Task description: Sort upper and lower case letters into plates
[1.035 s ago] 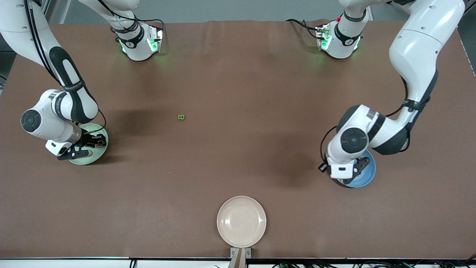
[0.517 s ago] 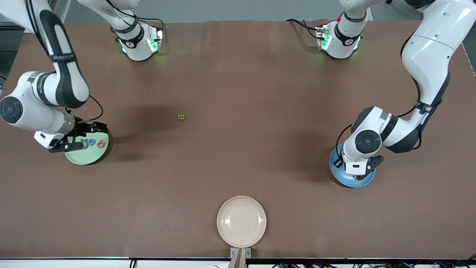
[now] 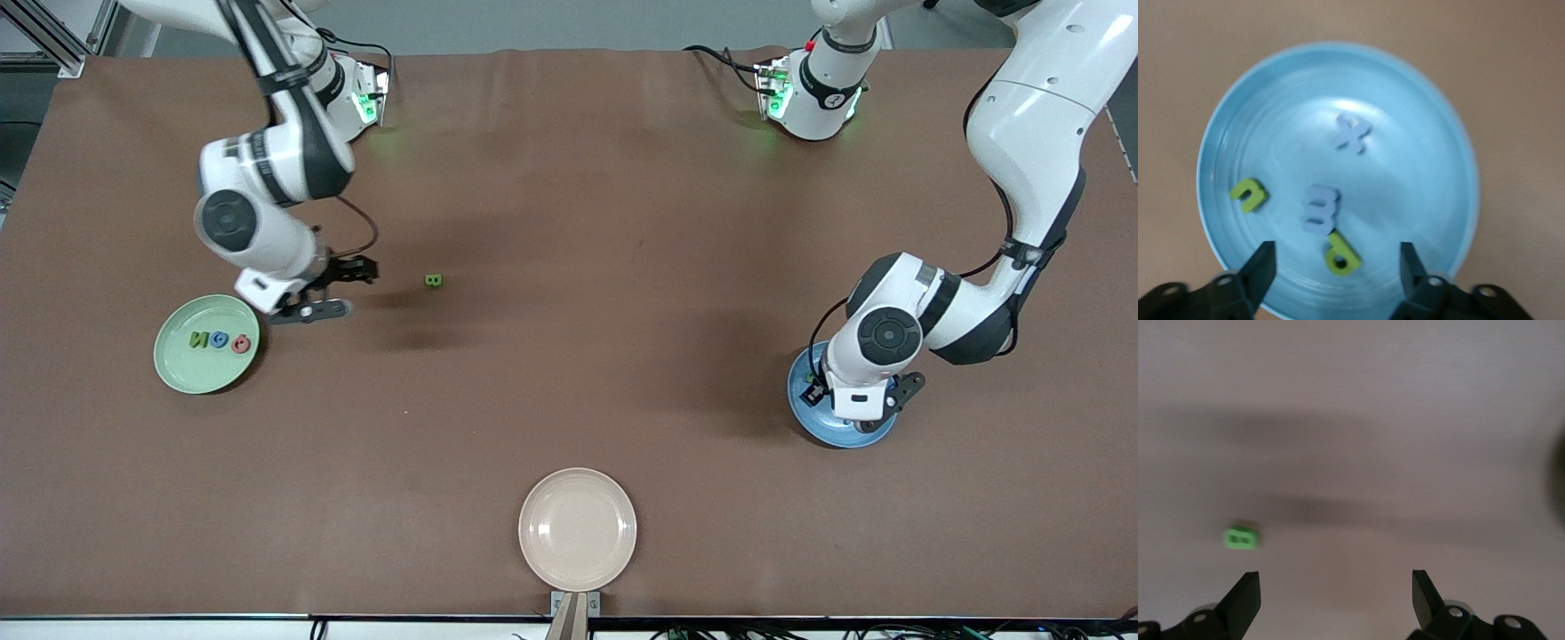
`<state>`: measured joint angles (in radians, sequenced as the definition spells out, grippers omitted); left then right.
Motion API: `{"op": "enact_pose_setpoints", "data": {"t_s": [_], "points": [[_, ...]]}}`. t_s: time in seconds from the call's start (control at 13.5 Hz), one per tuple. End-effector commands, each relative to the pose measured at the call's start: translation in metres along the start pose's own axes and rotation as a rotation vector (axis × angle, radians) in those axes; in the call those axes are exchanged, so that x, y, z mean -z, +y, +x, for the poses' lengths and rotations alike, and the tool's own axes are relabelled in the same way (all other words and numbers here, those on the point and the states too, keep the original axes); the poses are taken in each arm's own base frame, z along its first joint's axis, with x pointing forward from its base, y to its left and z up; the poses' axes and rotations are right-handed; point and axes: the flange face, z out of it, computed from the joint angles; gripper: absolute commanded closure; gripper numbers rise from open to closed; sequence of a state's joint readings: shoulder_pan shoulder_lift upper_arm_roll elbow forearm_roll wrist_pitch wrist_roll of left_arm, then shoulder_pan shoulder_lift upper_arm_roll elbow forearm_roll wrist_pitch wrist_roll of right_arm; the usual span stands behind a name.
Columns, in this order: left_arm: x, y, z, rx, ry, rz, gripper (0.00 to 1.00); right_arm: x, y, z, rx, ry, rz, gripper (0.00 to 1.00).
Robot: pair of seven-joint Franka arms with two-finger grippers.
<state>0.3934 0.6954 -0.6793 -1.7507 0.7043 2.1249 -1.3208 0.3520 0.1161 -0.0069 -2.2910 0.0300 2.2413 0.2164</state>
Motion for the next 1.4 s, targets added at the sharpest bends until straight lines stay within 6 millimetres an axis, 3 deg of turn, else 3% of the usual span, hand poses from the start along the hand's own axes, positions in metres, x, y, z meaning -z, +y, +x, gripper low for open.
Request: {"op": "enact_pose_setpoints", "data": {"t_s": [0.0,0.15,0.3,0.44,0.67,0.81,0.96,1.11,1.33], "points": [[0.048,0.006,0.017,-0.031,0.052,-0.045,0.01,-0.024,-0.05,-0.029,-0.051,0.067,0.009,0.0],[0.074,0.008,0.041,-0.052,0.058,-0.088,0.01,-0.052,-0.074,-0.037,-0.073,0.082,0.007,0.0],[0.088,0.002,0.062,-0.15,0.056,-0.092,0.01,-0.072,-0.077,-0.036,-0.076,0.087,0.006,0.0],[0.092,-0.03,0.094,-0.281,0.061,-0.066,0.0,-0.093,-0.079,-0.034,-0.074,0.094,0.005,0.0],[0.122,-0.07,0.132,-0.415,0.107,-0.084,0.0,-0.117,-0.078,-0.032,-0.074,0.093,0.001,0.0],[0.18,-0.081,0.127,-0.434,0.113,-0.105,0.0,-0.119,-0.081,-0.033,-0.068,0.09,-0.001,0.03],[0.234,-0.103,0.133,-0.47,0.113,-0.094,0.0,-0.12,-0.087,-0.036,-0.054,0.089,-0.003,0.14],[0.264,-0.131,0.138,-0.533,0.064,-0.114,0.0,-0.12,-0.087,-0.037,-0.054,0.085,-0.005,0.29],[0.313,-0.149,0.122,-0.565,0.112,-0.083,0.0,-0.121,-0.087,-0.037,-0.053,0.081,-0.007,0.48]]}}
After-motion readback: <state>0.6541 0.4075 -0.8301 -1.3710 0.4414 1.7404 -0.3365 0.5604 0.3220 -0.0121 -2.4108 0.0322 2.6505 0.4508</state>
